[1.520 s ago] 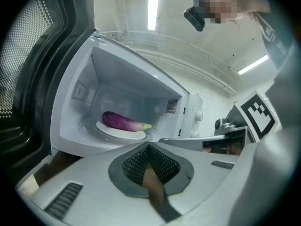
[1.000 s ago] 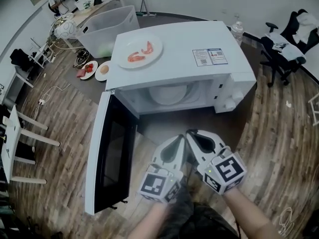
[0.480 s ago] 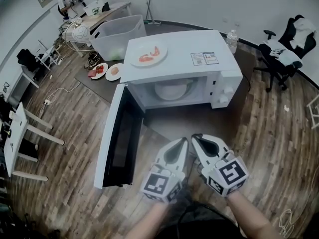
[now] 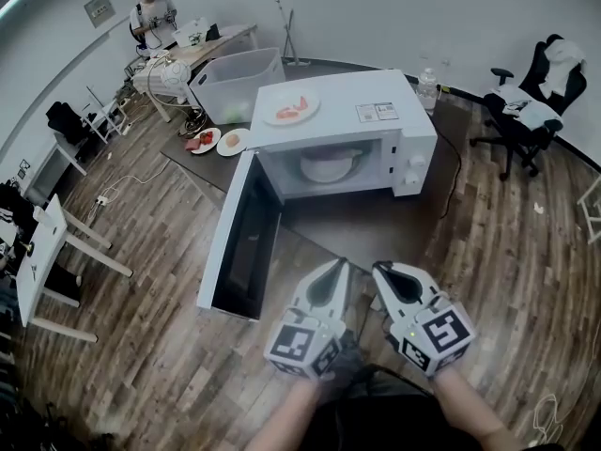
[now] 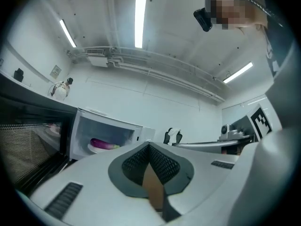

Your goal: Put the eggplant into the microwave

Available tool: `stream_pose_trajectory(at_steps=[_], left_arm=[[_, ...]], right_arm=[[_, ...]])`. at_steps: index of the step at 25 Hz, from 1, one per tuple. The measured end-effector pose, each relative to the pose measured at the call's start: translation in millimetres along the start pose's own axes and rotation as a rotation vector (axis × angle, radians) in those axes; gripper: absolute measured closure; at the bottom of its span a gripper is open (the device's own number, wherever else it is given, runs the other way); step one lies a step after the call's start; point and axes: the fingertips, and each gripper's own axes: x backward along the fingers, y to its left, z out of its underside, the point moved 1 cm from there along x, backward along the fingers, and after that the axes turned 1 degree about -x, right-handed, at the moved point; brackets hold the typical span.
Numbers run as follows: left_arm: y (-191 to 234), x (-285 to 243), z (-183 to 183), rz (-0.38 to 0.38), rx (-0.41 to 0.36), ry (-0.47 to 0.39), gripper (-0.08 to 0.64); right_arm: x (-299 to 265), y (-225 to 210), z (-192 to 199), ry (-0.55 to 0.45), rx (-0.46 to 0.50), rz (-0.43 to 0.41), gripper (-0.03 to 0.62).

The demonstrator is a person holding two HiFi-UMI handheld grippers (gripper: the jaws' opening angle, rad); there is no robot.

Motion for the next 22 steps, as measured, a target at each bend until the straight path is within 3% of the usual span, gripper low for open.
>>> stream_pose_trajectory(at_steps=[12, 22], left_arm=[[-8, 49, -10, -0.059, -0.028, -0.004, 0.560], [1, 57, -7, -0.032, -0.033, 0.012, 0.560]], right_arm=[[29, 37, 1, -0.021, -0.002, -0.023, 0.591], [26, 39, 2, -0.019, -0.028, 0.010, 0.591]])
